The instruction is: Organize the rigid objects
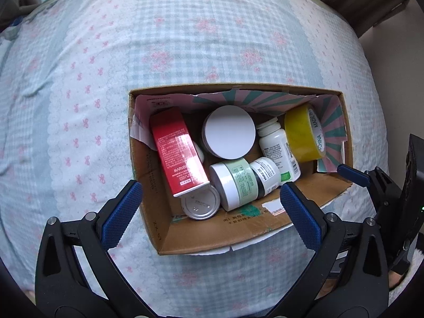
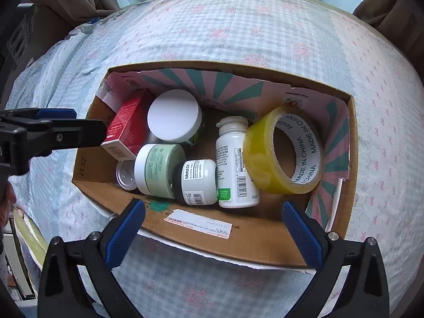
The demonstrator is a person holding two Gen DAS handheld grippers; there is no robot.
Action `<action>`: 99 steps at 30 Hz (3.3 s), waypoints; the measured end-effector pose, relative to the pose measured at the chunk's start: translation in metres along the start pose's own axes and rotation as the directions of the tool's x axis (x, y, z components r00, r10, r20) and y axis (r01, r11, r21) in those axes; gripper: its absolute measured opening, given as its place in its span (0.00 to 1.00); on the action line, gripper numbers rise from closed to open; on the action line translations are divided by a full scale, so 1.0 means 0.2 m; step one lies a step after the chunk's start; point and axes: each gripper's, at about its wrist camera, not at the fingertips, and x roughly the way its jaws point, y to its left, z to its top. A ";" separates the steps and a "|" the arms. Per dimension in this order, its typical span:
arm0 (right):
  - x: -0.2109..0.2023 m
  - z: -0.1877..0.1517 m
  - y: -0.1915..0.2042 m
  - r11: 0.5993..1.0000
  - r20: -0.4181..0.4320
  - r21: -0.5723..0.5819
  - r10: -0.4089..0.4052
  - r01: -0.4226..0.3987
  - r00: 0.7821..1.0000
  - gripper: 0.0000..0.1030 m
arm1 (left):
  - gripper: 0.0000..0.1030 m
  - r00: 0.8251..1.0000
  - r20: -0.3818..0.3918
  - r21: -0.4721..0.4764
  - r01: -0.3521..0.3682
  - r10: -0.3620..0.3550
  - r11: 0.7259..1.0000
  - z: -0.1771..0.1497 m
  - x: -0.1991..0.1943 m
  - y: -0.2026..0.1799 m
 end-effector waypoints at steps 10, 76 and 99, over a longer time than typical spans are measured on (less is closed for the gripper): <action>-0.31 -0.08 0.06 1.000 0.092 0.021 -0.018 0.016 0.996 1.00 | 1.00 0.995 0.099 0.014 0.002 -0.003 1.000 -0.13 -0.31 -0.07; -2.25 -0.84 0.00 0.950 0.651 0.239 -0.309 0.199 0.694 1.00 | 1.00 0.555 0.825 -0.002 -0.180 0.104 0.984 -1.22 -1.91 -1.12; -2.27 -0.89 -0.01 0.943 0.658 0.250 -0.332 0.220 0.676 1.00 | 1.00 0.545 0.830 0.006 -0.212 0.113 0.977 -1.26 -1.90 -1.17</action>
